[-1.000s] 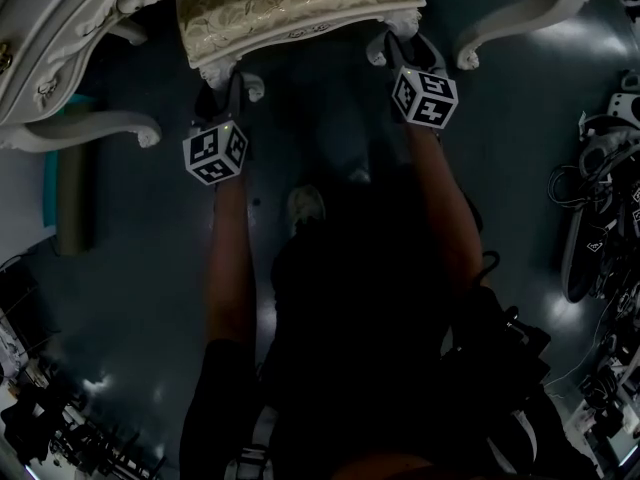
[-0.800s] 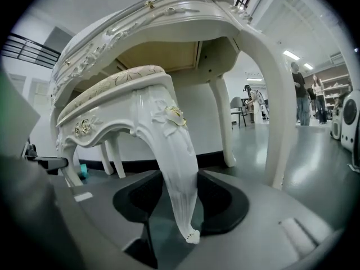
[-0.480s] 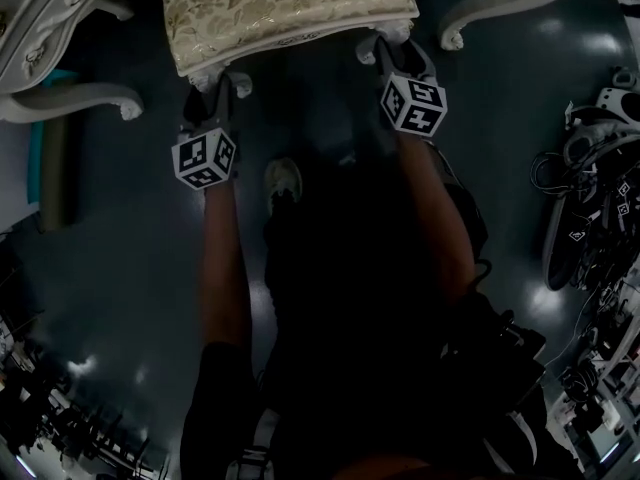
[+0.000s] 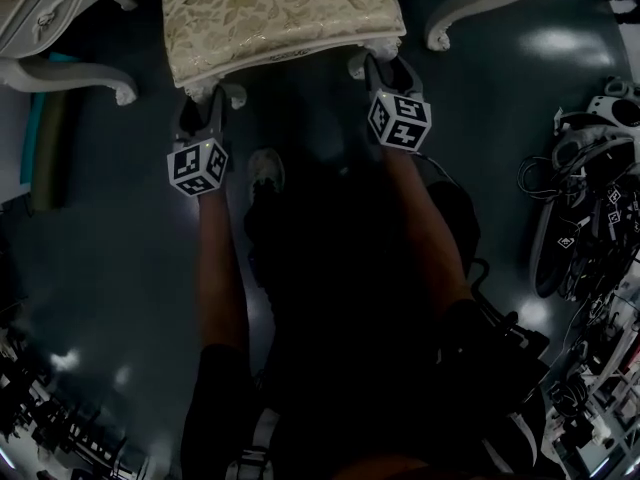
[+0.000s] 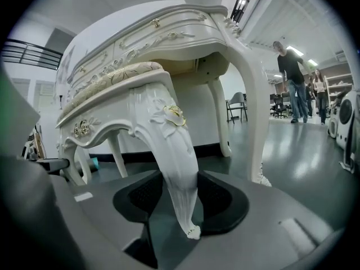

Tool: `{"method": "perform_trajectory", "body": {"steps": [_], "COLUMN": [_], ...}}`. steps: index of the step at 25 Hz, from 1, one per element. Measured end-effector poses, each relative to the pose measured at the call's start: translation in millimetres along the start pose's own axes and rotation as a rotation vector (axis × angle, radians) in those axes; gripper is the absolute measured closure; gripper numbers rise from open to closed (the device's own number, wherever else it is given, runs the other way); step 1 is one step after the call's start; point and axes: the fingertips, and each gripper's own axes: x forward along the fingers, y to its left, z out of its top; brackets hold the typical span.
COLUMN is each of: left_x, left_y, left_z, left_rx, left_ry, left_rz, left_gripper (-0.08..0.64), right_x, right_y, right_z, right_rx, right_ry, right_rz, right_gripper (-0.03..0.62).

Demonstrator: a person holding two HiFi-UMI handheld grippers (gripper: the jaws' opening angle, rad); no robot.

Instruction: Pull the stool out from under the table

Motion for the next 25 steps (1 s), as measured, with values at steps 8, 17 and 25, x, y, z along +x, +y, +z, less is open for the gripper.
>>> {"method": "perform_trajectory", "body": {"steps": [8,17,25], "left_x": [-43,-74,-106], "left_y": [-17,-29,-39], "left_z": [-16,-14,-25], "left_rx": [-0.003,-0.003,0.002], "left_ry": [0.003,0.01,0.021], "left_rz": [0.017,0.034,0.022], "left_gripper": [0.342,0.342,0.342], "right_x": [-42,-75,-107], "right_y": [0,1,3], "right_z": [-22,-28,-46], "right_rx": [-0.011,-0.02,-0.008], "right_ry": [0.024,0.051,0.08], "right_rz": [0.028,0.062,0.071], "right_gripper": [0.396,0.399,0.397]}}
